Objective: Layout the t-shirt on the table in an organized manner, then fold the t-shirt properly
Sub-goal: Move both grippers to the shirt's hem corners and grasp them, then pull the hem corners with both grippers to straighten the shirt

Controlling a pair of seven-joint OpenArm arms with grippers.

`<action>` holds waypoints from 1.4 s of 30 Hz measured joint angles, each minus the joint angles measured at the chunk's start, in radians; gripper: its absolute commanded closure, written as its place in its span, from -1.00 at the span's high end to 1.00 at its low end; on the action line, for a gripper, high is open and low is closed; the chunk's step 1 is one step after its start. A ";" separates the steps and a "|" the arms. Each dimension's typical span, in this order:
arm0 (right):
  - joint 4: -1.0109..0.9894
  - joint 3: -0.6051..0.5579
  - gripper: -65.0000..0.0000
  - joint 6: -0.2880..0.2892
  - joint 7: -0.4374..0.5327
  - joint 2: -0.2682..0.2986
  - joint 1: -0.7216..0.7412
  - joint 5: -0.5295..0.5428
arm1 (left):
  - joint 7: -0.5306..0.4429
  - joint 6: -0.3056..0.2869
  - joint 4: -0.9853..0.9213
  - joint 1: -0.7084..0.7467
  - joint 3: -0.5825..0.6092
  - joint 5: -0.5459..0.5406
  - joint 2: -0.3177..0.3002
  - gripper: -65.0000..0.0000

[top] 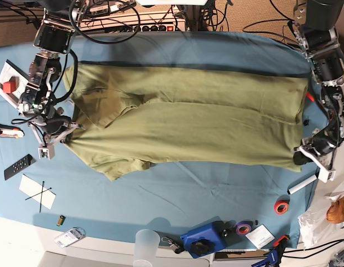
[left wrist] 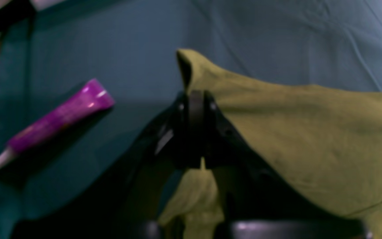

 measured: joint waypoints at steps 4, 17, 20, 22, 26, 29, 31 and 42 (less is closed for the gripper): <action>0.000 0.000 -1.00 0.000 -0.011 0.020 0.000 0.000 | -0.027 -0.023 0.000 0.003 -0.003 0.068 0.053 -1.00; 0.000 0.000 -0.51 0.126 -0.079 0.024 0.001 -0.003 | -0.071 -0.023 0.000 0.003 -0.002 0.081 0.093 -0.44; 0.012 0.000 -0.51 0.126 -0.105 0.023 0.011 -0.004 | -0.071 -0.023 0.000 0.003 -0.002 0.082 0.091 -0.44; 0.050 0.002 -0.51 0.129 -0.106 0.023 0.017 -0.035 | -0.074 -0.023 0.000 0.003 -0.002 0.082 0.087 -0.39; 0.125 0.046 -0.42 0.124 -0.101 0.024 0.041 -0.056 | -0.074 -0.048 0.000 0.003 -0.002 0.072 0.061 -0.03; 0.146 0.067 -0.12 0.124 -0.152 0.026 0.062 -0.055 | -0.032 -0.060 0.000 0.001 -0.001 -0.003 0.038 0.00; 0.146 0.070 -0.11 0.124 -0.158 0.026 0.070 -0.054 | -0.004 -0.064 0.000 0.001 -0.001 -0.047 0.010 0.00; -0.079 0.062 -0.11 0.124 -0.021 0.023 0.192 -0.043 | 0.084 -0.063 0.000 0.001 -0.001 -0.182 -0.146 0.00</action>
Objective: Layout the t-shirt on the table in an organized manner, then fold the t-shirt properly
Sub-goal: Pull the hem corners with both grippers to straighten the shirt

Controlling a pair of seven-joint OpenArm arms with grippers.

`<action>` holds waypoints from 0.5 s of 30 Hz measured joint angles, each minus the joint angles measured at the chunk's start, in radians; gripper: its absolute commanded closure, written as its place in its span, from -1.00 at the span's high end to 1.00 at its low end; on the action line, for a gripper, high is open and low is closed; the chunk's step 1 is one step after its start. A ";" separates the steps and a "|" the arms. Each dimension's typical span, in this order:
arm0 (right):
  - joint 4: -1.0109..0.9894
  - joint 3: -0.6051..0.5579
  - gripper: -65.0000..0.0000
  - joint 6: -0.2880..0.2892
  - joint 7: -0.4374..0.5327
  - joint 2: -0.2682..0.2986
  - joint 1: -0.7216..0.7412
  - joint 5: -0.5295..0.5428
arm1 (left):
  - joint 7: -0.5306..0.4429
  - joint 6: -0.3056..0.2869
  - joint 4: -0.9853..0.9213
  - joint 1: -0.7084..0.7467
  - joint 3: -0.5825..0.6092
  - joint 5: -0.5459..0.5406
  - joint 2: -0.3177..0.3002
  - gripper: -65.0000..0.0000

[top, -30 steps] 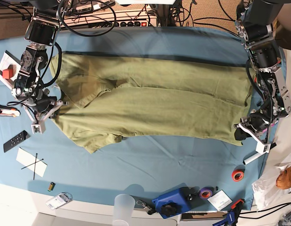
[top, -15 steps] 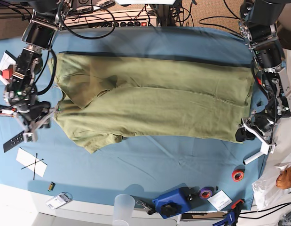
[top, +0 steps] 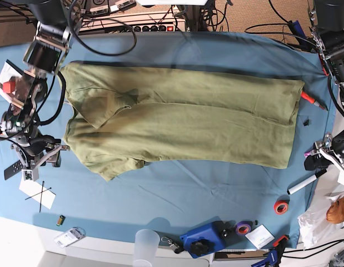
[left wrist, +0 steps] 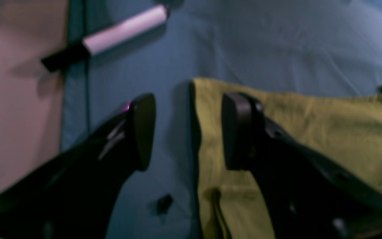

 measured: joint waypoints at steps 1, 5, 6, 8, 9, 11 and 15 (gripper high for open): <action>-0.050 -0.001 -0.11 0.000 0.009 0.000 0.018 -0.006 | 0.011 0.000 0.000 0.000 0.000 0.000 0.001 0.00; -0.231 -0.023 -0.11 0.033 0.080 0.001 0.078 -0.007 | 0.015 0.000 0.000 0.003 0.003 -0.004 0.003 0.00; -0.270 -0.037 -0.11 0.033 0.088 0.000 0.092 -0.007 | 0.015 0.000 0.000 0.003 0.003 -0.003 0.003 0.00; -0.345 -0.073 -0.11 0.036 0.093 0.000 0.121 -0.008 | 0.012 0.000 0.000 0.003 0.003 -0.004 0.003 0.00; -0.377 -0.093 -0.11 0.036 0.093 0.000 0.133 -0.006 | 0.011 0.000 0.000 0.003 0.003 -0.004 0.003 0.00; -0.430 -0.133 -0.11 0.036 0.093 0.000 0.150 -0.010 | 0.011 -0.001 0.000 0.002 0.003 -0.003 0.003 0.00; -0.446 -0.190 -0.52 0.034 0.076 0.003 0.153 -0.009 | 0.011 -0.001 0.000 0.003 0.003 -0.004 0.003 0.00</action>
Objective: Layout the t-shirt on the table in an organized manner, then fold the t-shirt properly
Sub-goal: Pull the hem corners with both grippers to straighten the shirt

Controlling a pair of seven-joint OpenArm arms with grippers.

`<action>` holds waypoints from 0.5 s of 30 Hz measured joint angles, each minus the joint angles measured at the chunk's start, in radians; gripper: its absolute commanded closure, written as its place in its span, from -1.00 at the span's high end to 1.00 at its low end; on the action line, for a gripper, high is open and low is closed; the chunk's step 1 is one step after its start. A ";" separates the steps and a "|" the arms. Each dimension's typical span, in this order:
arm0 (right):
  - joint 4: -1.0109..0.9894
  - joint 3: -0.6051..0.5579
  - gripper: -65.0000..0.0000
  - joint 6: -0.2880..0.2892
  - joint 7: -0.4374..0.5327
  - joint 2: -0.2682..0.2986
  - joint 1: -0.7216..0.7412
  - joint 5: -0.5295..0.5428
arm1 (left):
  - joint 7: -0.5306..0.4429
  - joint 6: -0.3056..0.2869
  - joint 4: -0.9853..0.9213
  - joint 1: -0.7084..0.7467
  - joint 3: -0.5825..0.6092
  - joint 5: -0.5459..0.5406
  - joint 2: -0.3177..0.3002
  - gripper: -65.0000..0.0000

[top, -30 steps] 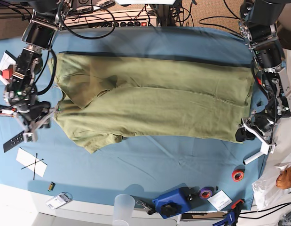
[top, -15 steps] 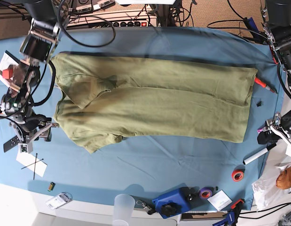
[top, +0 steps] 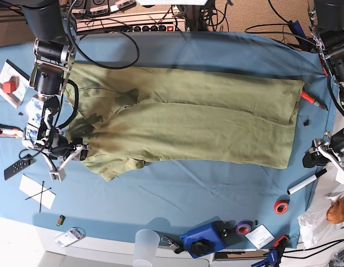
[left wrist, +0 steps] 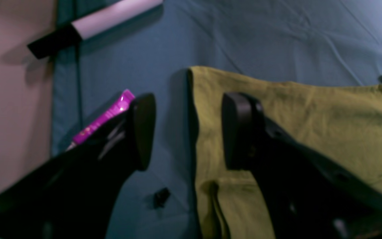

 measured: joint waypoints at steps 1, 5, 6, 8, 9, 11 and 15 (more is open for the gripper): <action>0.001 -0.006 -0.74 0.000 -0.031 0.000 0.005 0.005 | 0.000 0.000 0.000 0.000 0.000 0.001 0.000 0.00; 0.005 -0.010 -1.00 -0.037 -0.102 0.000 0.011 0.025 | -0.003 0.000 0.000 0.000 0.000 0.001 0.000 0.00; 0.007 -0.010 -1.00 -0.036 -0.121 0.000 0.012 0.027 | -0.012 0.000 0.000 0.000 0.000 0.001 0.000 0.00; 0.008 -0.010 -1.00 -0.036 -0.149 0.000 0.016 0.027 | -0.020 0.000 0.000 0.000 0.000 0.000 0.000 0.00; 0.010 -0.010 -1.00 -0.036 -0.168 0.001 0.016 0.043 | -0.020 0.000 0.000 0.000 0.000 0.000 0.000 0.00; 0.012 -0.010 -1.00 -0.025 -0.207 0.006 0.016 0.080 | -0.019 0.000 0.000 0.000 0.000 0.001 0.000 0.00; 0.101 -0.010 -1.00 -0.005 -0.273 0.008 -0.035 0.163 | -0.020 0.000 0.000 0.000 0.000 0.000 0.000 0.00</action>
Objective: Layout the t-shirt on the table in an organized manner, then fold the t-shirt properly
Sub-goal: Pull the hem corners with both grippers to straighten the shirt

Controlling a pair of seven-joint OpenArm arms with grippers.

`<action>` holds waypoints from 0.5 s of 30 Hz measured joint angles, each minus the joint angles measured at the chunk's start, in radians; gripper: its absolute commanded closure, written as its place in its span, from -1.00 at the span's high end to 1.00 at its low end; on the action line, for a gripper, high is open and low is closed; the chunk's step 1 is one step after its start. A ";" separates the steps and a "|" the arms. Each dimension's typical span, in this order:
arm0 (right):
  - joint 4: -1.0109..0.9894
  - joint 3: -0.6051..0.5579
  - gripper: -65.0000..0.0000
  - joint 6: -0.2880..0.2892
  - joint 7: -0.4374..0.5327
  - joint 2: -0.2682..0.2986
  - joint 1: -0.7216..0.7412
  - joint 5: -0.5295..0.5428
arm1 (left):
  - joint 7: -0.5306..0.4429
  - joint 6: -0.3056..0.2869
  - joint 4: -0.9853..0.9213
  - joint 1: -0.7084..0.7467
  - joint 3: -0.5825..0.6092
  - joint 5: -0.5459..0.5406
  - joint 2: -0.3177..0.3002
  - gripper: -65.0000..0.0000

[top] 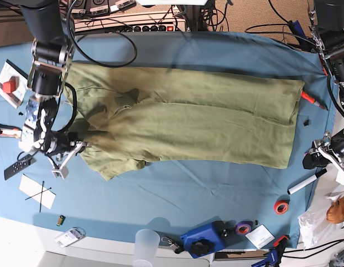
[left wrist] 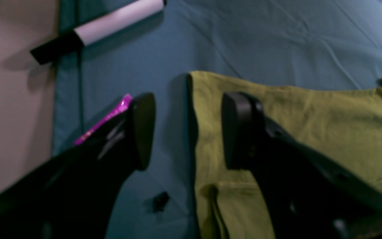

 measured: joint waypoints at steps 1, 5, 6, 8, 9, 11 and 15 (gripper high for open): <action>0.045 0.000 -1.00 0.003 -0.016 -0.002 -0.026 0.009 | 0.000 0.000 0.000 0.000 0.000 0.001 0.000 0.00; 0.270 -0.007 -1.00 -0.014 -0.083 -0.013 -0.139 0.000 | 0.000 0.000 0.000 0.002 0.001 0.001 0.000 0.00; 0.328 -0.007 -1.00 -0.016 -0.108 -0.011 -0.163 0.004 | 0.000 0.000 0.000 0.002 0.001 0.001 0.000 0.00; 0.426 -0.005 -1.00 -0.031 -0.149 -0.007 -0.199 0.007 | 0.000 0.000 0.000 0.001 0.001 0.001 0.000 0.00; 0.465 -0.004 -1.00 -0.031 -0.154 -0.007 -0.216 0.008 | 0.000 0.000 0.000 0.001 0.001 0.001 0.000 0.00; 0.516 -0.005 -1.00 -0.031 -0.133 -0.008 -0.248 0.018 | 0.000 0.000 0.000 0.000 0.001 0.001 0.000 0.00; 0.536 -0.006 -0.98 -0.031 -0.104 -0.008 -0.273 0.017 | 0.000 0.000 0.000 0.000 0.001 0.000 0.000 0.00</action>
